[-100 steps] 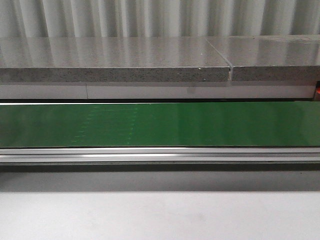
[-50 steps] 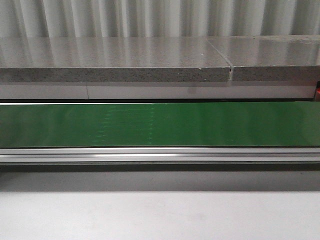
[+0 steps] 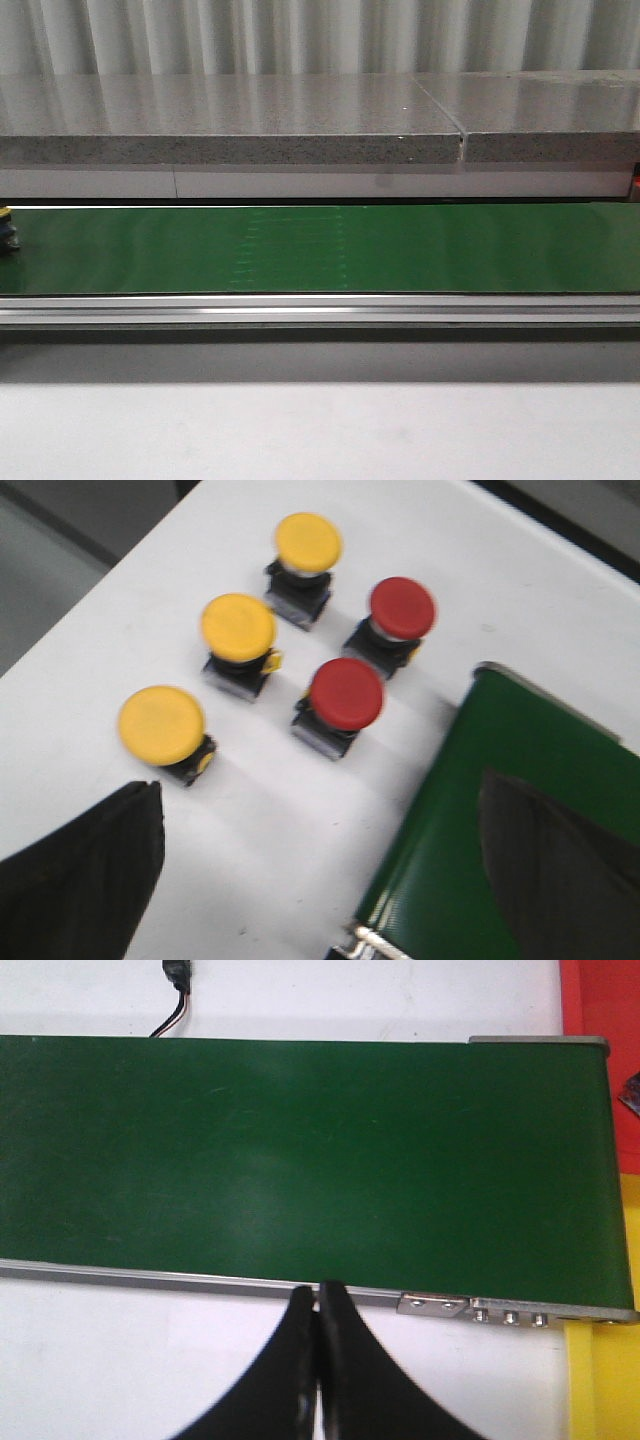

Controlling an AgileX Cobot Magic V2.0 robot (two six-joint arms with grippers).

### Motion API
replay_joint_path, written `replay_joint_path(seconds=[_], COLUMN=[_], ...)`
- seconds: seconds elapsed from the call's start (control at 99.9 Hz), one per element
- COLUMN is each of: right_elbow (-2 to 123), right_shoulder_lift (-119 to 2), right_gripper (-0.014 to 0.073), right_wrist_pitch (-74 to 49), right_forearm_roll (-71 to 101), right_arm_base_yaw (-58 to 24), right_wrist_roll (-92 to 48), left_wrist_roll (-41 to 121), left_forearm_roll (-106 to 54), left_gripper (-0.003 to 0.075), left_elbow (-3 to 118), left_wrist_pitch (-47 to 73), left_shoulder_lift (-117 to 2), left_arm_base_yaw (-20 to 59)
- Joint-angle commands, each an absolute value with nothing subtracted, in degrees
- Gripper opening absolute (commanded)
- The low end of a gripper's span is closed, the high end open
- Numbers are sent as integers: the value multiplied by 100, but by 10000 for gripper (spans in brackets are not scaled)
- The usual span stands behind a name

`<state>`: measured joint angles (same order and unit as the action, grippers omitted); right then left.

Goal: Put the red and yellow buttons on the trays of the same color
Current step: 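Set the red button on the belt with the left gripper and release, then move the left gripper to a yellow button and grasp it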

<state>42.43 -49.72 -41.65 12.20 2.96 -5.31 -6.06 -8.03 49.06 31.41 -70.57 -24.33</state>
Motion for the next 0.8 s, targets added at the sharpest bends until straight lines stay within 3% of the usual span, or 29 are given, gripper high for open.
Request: replay_joint_path(seconds=[0.0, 0.33, 0.791], right_elbow=[4396, 4396, 4396], right_shoulder_lift=[-4901, -4901, -4901], right_gripper=[-67, -67, -67], right_wrist_pitch=[-3852, -3852, -3852], right_forearm_roll=[1249, 1249, 1249], right_arm_base_yaw=[291, 291, 291], right_wrist_roll=[-590, -590, -590], left_wrist_roll=[-729, -817, -806], left_forearm_roll=[-858, -766, -673], left_gripper=[609, 609, 609], left_elbow=[4750, 4301, 5174], left_wrist_pitch=[2567, 1977, 1988], left_shoulder_lift=[-6921, -7695, -9140], left_arm_base_yaw=[-2732, -3089, -3074])
